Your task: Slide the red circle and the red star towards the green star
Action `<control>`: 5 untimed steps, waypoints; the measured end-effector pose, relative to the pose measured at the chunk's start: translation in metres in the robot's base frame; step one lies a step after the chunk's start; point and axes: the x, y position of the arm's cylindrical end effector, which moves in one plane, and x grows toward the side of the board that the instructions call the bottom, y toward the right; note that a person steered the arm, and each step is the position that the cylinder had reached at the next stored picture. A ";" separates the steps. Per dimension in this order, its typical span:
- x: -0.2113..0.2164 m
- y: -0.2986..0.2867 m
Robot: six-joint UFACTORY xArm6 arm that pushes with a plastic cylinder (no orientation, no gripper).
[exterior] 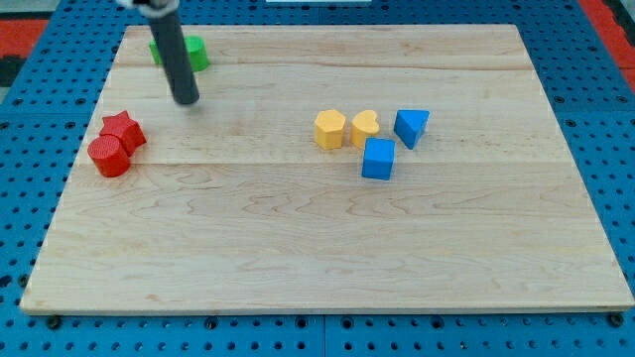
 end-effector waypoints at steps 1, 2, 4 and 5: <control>0.083 -0.056; 0.105 -0.127; 0.066 -0.079; 0.095 -0.087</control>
